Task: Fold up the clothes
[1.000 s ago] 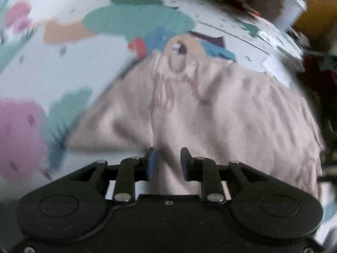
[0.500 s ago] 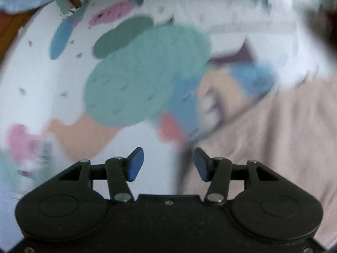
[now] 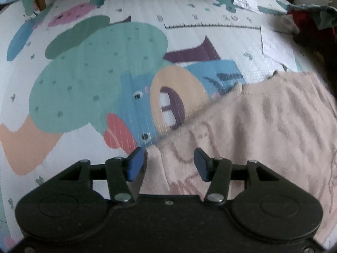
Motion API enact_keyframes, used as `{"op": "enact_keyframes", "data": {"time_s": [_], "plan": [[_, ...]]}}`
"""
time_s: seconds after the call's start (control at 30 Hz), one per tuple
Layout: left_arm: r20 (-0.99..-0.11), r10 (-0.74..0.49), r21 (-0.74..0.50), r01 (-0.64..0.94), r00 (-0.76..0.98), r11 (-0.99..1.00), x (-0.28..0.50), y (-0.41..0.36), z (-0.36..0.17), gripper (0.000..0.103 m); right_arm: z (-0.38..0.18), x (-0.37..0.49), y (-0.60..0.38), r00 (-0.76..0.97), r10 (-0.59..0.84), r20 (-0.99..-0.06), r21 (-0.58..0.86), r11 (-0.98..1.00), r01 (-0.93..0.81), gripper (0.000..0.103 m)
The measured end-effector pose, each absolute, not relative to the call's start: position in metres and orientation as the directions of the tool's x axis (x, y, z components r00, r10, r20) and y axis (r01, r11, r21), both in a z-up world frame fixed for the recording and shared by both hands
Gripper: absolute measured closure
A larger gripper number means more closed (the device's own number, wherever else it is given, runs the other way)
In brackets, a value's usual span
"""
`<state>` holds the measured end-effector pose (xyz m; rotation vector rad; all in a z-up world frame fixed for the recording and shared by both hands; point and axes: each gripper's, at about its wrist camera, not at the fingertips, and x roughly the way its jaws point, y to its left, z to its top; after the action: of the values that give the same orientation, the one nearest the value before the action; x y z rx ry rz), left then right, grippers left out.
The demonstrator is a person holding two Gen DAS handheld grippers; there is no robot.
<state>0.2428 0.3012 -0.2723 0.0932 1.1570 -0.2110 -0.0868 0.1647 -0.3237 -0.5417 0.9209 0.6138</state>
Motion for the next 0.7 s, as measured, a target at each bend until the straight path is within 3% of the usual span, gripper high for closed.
{"op": "enact_keyframes", "data": {"time_s": [0.17,0.23,0.3,0.53,0.57,0.6,0.63,0.7], "plan": [[-0.917,-0.125,-0.053,0.195,0.378,0.979,0.248,0.297,-0.288,0.051,-0.331,-0.095,0.169,0.471,0.207,-0.858,-0.224,0.674,-0.704,0.058],[-0.917,-0.125,-0.056,0.187,0.380,0.981,0.248,0.297,-0.291,0.051,-0.334,-0.092,0.165,0.454,0.210,-0.866,-0.203,0.683,-0.702,0.067],[-0.915,-0.101,-0.029,0.187,0.391,0.982,0.249,0.296,-0.296,0.051,-0.333,-0.089,0.159,0.424,0.225,-0.877,-0.161,0.694,-0.701,0.083],[-0.919,-0.084,-0.029,0.146,0.386,0.989,0.256,0.300,-0.309,0.053,-0.324,-0.080,0.146,0.376,0.273,-0.885,-0.075,0.715,-0.695,0.091],[-0.924,-0.097,-0.043,0.152,0.369,0.987,0.256,0.300,-0.311,0.062,-0.324,-0.079,0.144,0.371,0.279,-0.886,-0.064,0.719,-0.692,0.093],[-0.930,-0.091,-0.030,0.174,0.357,0.984,0.256,0.297,-0.313,0.089,-0.323,-0.077,0.143,0.366,0.284,-0.886,-0.052,0.724,-0.688,0.093],[-0.934,-0.094,-0.023,0.205,0.344,0.978,0.256,0.294,-0.312,0.097,-0.322,-0.076,0.141,0.362,0.290,-0.886,-0.040,0.730,-0.682,0.093],[-0.940,-0.127,-0.034,0.285,0.316,0.958,0.256,0.284,-0.305,0.098,-0.319,-0.074,0.135,0.357,0.303,-0.884,-0.017,0.741,-0.672,0.094]]}}
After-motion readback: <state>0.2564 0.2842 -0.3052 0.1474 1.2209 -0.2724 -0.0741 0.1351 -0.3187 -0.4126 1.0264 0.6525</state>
